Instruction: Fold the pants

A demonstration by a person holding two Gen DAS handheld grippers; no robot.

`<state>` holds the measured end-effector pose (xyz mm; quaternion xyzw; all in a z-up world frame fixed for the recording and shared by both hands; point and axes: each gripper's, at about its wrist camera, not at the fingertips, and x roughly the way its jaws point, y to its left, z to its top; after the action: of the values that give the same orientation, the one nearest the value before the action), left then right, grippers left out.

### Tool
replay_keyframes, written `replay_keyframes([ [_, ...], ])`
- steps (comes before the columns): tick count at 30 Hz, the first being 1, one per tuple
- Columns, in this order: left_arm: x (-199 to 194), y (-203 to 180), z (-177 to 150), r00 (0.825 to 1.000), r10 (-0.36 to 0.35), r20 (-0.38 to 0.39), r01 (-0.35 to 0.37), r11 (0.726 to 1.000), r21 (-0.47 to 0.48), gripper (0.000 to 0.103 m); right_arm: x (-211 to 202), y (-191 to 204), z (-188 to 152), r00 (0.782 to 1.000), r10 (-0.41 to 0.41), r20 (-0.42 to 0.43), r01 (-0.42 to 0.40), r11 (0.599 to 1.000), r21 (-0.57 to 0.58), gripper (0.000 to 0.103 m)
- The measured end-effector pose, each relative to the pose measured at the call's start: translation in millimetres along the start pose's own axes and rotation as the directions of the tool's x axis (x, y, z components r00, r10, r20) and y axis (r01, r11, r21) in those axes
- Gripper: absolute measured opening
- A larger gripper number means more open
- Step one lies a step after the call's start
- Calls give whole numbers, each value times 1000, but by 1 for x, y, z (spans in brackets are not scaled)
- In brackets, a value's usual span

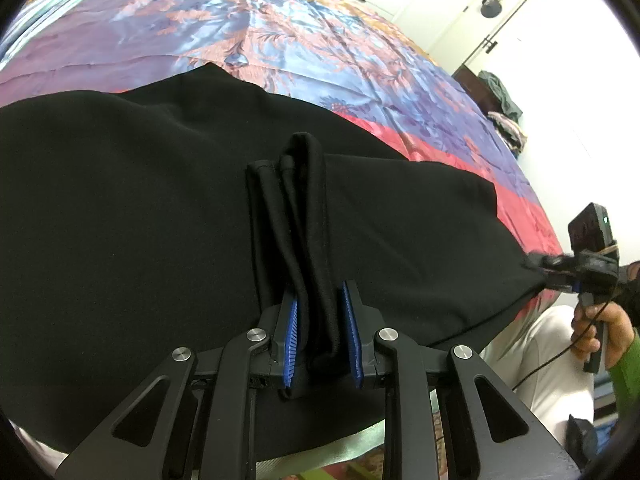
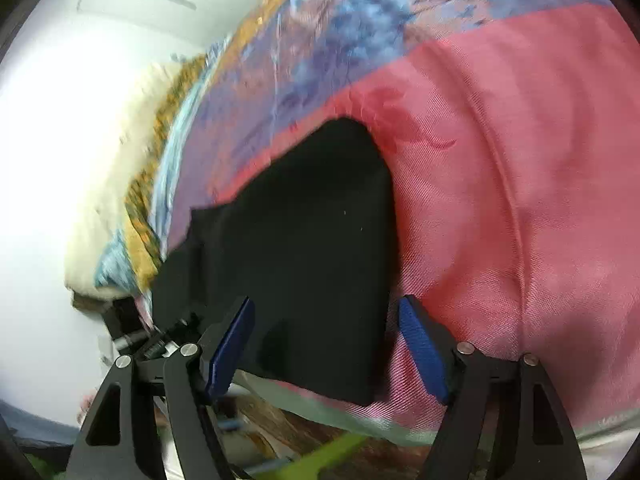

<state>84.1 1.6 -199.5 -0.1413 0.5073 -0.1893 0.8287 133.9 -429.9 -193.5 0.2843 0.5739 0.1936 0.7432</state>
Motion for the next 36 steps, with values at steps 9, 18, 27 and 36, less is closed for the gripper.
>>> replay_keyframes([
  [9, 1, -8, -2, 1000, 4, 2, -5, 1000, 25, 28, -24, 14, -21, 977, -214, -17, 211, 972, -100, 18],
  [18, -7, -7, -1, 1000, -14, -2, 14, 1000, -1, 44, -43, 39, -26, 933, -329, 144, 349, 926, -142, 58],
  [27, -55, -10, -6, 995, 3, 104, 1, 999, -35, 81, -35, 131, -42, 867, -223, 445, 373, 882, -286, 90],
  [36, -94, 29, -4, 989, 53, 137, -31, 987, -155, 81, 55, 118, -64, 906, -314, 283, 398, 861, -317, 92],
])
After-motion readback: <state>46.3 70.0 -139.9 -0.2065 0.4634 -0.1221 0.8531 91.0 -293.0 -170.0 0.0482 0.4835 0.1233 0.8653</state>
